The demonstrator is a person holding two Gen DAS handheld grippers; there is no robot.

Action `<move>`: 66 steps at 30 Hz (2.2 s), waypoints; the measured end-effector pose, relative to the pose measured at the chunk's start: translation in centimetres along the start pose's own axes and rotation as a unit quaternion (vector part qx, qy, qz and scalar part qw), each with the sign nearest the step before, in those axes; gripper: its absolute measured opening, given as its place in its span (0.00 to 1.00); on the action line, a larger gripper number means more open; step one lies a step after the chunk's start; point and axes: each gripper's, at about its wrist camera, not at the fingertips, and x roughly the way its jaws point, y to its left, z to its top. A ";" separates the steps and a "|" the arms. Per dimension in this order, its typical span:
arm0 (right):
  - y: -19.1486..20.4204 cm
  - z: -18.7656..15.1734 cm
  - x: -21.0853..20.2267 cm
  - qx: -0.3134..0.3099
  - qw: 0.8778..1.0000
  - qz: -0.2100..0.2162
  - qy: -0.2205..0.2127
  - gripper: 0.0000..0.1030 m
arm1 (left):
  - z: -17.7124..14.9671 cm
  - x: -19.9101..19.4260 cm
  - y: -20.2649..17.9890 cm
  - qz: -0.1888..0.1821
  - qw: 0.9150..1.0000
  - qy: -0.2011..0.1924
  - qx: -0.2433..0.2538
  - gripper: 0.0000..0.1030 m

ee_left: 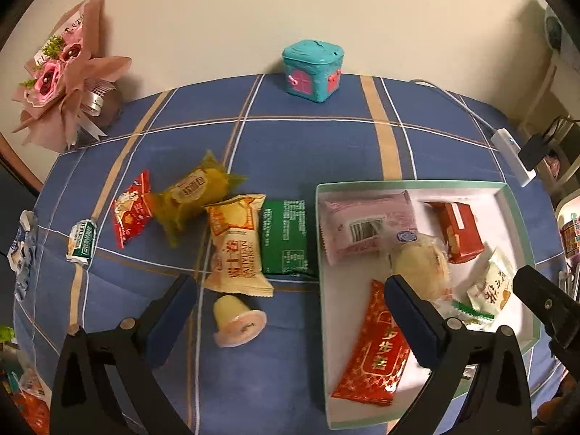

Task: Organize snacks
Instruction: 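Open left tool to drop bun bag in tray while right tool drops brown cake, then withdraw both tools from tray toward corn snack and jelly cup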

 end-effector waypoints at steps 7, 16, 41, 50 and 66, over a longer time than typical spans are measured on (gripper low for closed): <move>0.8 -0.8 -0.5 -0.009 1.000 0.023 0.007 1.00 | -0.3 -0.8 1.0 -0.010 1.000 -0.004 -0.005 1.00; 2.2 -1.1 -1.1 -0.012 0.998 0.067 0.008 1.00 | -0.2 -1.5 5.0 -0.021 0.998 0.005 -0.058 0.99; 16.6 -5.9 0.1 -0.138 0.985 0.100 0.036 1.00 | -2.0 -2.1 22.8 0.067 0.984 0.017 -0.166 1.00; 19.5 -8.1 3.6 -0.153 0.981 0.094 0.076 1.00 | -2.1 -0.4 23.7 0.053 0.986 0.038 -0.155 1.00; 21.3 -9.8 9.1 -0.163 0.977 0.072 0.116 0.83 | -2.6 5.6 22.0 0.036 0.985 0.115 -0.124 1.00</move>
